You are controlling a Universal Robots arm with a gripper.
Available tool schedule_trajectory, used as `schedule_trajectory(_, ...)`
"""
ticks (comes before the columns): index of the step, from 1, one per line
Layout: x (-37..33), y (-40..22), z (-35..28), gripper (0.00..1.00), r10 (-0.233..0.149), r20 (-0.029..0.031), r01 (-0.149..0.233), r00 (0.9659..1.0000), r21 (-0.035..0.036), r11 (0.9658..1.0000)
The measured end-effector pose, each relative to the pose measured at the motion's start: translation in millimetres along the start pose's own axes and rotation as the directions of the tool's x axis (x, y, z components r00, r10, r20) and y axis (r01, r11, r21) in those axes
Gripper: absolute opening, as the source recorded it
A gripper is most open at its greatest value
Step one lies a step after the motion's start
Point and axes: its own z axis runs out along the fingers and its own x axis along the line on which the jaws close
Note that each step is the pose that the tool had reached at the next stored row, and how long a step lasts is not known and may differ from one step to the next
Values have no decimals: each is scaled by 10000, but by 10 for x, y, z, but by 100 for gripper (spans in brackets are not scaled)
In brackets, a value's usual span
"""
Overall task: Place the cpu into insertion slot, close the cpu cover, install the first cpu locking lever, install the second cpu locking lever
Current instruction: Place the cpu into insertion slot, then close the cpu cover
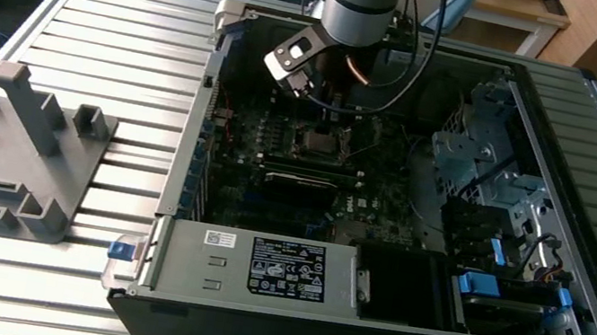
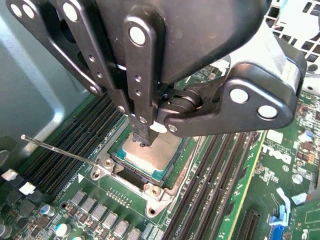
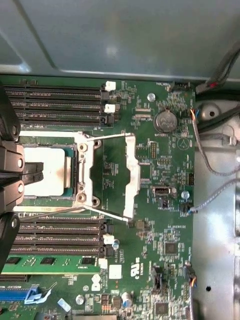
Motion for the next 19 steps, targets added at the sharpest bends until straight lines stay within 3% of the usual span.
schedule_trajectory(3, 0, 1, 1, 11, -64, -5, 64, 10000, 1, 10000)
schedule_trajectory(4, -1, 47, -7, 11, -69, -4, 69, 10000, 1, 10000)
schedule_trajectory(5, 0, 47, -35, 11, -69, -4, 69, 10000, 1, 10000)
schedule_trajectory(19, 1, 50, -94, 11, -69, -4, 69, 10000, 2, 10000)
